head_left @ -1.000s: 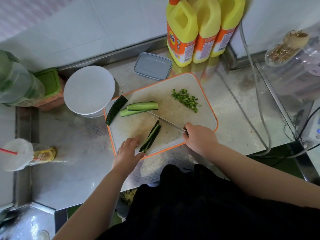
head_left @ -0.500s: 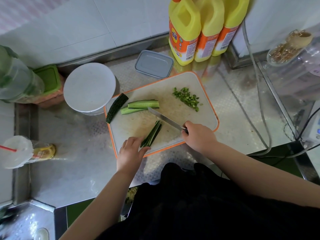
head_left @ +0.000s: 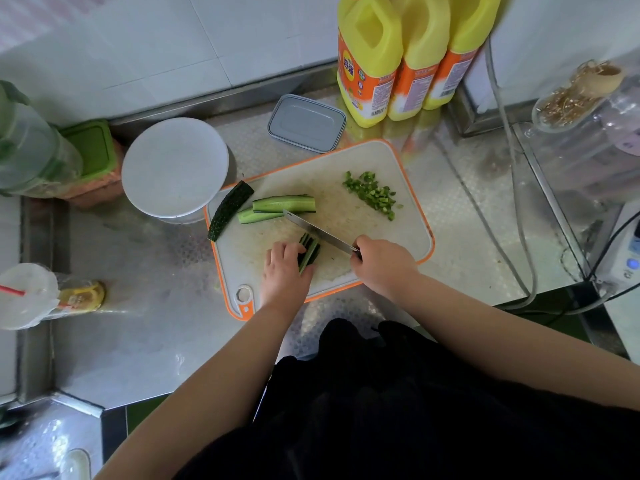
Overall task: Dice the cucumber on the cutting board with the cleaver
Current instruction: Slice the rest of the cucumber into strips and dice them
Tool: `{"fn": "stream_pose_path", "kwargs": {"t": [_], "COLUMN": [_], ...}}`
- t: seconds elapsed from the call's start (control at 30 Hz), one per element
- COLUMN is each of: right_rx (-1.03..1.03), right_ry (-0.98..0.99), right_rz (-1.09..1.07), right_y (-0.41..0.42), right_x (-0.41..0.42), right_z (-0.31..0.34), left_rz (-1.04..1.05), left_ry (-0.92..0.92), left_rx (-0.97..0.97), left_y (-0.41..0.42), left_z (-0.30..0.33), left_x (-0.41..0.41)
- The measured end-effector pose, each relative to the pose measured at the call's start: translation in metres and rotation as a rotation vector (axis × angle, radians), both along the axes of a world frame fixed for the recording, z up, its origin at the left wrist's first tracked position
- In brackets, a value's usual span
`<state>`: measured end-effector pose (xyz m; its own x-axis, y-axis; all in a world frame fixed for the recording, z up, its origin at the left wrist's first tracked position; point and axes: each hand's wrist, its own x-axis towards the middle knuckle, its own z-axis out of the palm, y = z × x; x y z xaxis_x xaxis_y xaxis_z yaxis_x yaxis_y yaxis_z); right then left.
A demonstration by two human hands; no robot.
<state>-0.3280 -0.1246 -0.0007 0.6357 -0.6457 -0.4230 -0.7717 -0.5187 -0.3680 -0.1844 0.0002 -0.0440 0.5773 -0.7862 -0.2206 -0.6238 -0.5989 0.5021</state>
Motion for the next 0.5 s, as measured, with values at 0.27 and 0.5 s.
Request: {"fn": "stream_pose_path", "kwargs": {"t": [0.27, 0.5], "right_rx": [0.034, 0.043], "right_ry": [0.034, 0.021], "right_rz": [0.002, 0.019], "right_y": [-0.011, -0.01], "right_x": [0.011, 0.011], "right_z": [0.003, 0.004], "left_rz": [0.11, 0.108], "left_ry": [0.029, -0.006], "left_rx": [-0.045, -0.071], "left_y": [-0.003, -0.009], "left_z": [-0.002, -0.004], "left_x": [-0.005, 0.003]}}
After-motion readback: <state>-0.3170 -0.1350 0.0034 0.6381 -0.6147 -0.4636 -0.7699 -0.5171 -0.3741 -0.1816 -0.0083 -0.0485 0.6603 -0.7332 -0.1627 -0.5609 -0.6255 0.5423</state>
